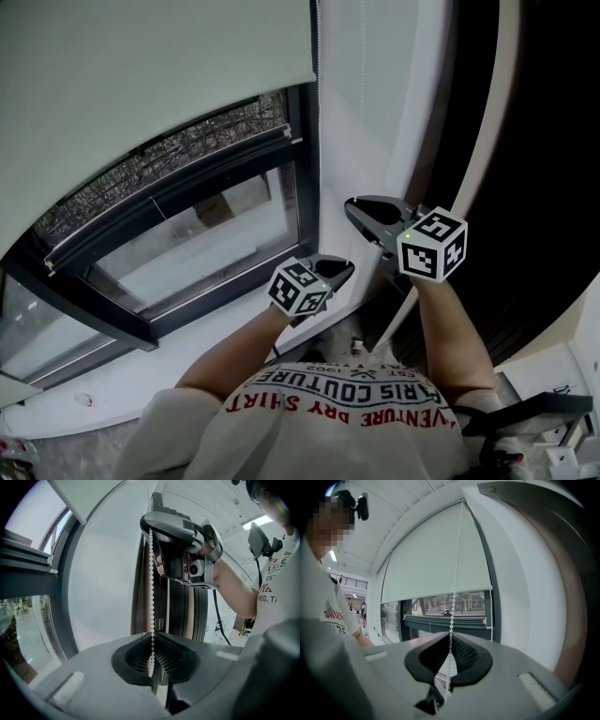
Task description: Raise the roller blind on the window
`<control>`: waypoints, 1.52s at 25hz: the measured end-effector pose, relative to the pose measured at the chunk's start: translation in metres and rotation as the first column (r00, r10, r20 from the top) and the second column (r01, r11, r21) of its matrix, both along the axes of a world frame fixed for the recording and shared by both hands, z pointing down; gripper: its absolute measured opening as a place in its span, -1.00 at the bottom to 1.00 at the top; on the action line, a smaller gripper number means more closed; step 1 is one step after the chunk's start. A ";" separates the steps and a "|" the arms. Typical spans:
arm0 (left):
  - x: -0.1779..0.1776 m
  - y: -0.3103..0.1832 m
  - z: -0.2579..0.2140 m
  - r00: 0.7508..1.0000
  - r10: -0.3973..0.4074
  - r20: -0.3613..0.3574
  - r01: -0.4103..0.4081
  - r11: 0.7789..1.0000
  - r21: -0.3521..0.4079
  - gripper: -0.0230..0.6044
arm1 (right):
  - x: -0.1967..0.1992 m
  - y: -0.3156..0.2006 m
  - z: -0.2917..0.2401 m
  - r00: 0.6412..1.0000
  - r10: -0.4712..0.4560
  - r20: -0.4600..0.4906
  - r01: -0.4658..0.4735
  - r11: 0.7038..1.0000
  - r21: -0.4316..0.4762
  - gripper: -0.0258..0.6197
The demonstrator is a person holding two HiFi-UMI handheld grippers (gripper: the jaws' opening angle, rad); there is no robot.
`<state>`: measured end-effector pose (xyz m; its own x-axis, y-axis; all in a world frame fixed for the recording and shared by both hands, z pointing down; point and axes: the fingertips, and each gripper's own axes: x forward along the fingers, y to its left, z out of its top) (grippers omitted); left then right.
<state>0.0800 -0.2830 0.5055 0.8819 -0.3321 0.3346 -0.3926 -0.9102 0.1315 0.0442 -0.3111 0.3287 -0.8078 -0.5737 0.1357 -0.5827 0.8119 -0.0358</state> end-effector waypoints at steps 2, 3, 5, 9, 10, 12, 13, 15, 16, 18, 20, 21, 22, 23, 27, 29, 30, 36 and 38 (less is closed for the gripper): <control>0.000 0.002 0.007 1.000 0.005 0.010 -0.005 1.000 -0.008 -0.87 | 0.001 0.000 0.007 1.000 0.004 0.021 -0.004 1.000 -0.015 -0.87; 0.001 0.003 0.010 1.000 0.009 0.016 -0.009 1.000 -0.010 -0.87 | 0.001 0.001 0.011 1.000 0.009 0.022 -0.008 1.000 -0.017 -0.87; 0.001 0.004 0.020 0.999 0.014 0.032 -0.014 1.000 -0.017 -0.87 | 0.002 0.001 0.020 1.000 0.019 0.019 -0.018 0.999 -0.029 -0.87; -0.002 0.007 0.046 0.999 0.019 0.051 -0.017 0.999 -0.051 -0.87 | 0.002 0.002 0.046 0.999 0.032 0.003 -0.031 0.997 -0.067 -0.87; -0.003 0.007 0.051 0.999 0.019 0.048 -0.016 0.998 -0.061 -0.87 | 0.002 0.003 0.053 0.999 0.035 0.000 -0.034 0.997 -0.075 -0.87; -0.005 0.007 0.063 0.999 0.017 0.049 -0.013 0.996 -0.083 -0.87 | 0.001 0.005 0.065 0.999 0.035 -0.003 -0.035 0.995 -0.095 -0.87; -0.006 0.007 0.069 0.998 0.017 0.054 -0.012 0.996 -0.094 -0.87 | 0.000 0.006 0.071 0.999 0.033 -0.004 -0.033 0.994 -0.108 -0.87; -0.007 0.007 0.081 0.998 0.020 0.066 -0.013 0.994 -0.106 -0.87 | -0.003 0.008 0.083 1.000 0.021 0.003 -0.021 0.991 -0.134 -0.87; -0.007 0.007 0.085 0.997 0.021 0.070 -0.014 0.994 -0.107 -0.87 | -0.004 0.008 0.087 1.000 0.016 0.005 -0.015 0.989 -0.144 -0.87; -0.008 0.006 0.093 0.997 0.024 0.076 -0.015 0.994 -0.107 -0.87 | -0.006 0.009 0.095 1.000 0.014 -0.004 -0.015 0.989 -0.148 -0.88; -0.010 0.005 0.100 0.996 0.023 0.085 -0.014 0.994 -0.113 -0.87 | -0.006 0.008 0.103 1.000 0.020 -0.023 -0.023 0.989 -0.147 -0.88; -0.012 0.004 0.105 0.996 0.023 0.092 -0.013 0.993 -0.117 -0.87 | -0.004 0.007 0.108 0.999 0.024 -0.031 -0.029 0.988 -0.151 -0.88; -0.013 0.004 0.109 0.995 0.025 0.101 -0.012 0.992 -0.122 -0.87 | -0.003 0.006 0.113 0.999 0.028 -0.036 -0.033 0.987 -0.159 -0.88; -0.014 0.005 0.114 0.993 0.029 0.112 -0.014 0.992 -0.128 -0.87 | -0.003 0.005 0.119 0.999 0.029 -0.039 -0.035 0.985 -0.171 -0.88; -0.015 0.018 0.131 0.991 0.051 0.120 -0.033 0.989 -0.145 -0.86 | -0.007 0.010 0.140 0.999 0.014 -0.032 -0.021 0.976 -0.215 -0.89; -0.015 0.023 0.131 0.993 0.049 0.106 -0.033 0.989 -0.141 -0.86 | -0.010 0.014 0.141 1.000 0.005 -0.014 -0.008 0.975 -0.224 -0.89; -0.014 0.024 0.130 0.993 0.053 0.109 -0.038 0.991 -0.131 -0.86 | -0.011 0.015 0.141 1.000 0.002 -0.013 -0.005 0.975 -0.223 -0.89; -0.017 0.023 0.125 0.989 0.050 0.139 -0.039 0.996 -0.081 -0.85 | -0.006 0.011 0.142 1.000 0.016 -0.016 -0.019 0.976 -0.218 -0.89; -0.021 0.018 0.117 0.993 0.023 0.112 -0.014 0.997 -0.078 -0.71 | -0.003 0.010 0.143 1.000 0.020 -0.013 -0.023 0.976 -0.217 -0.90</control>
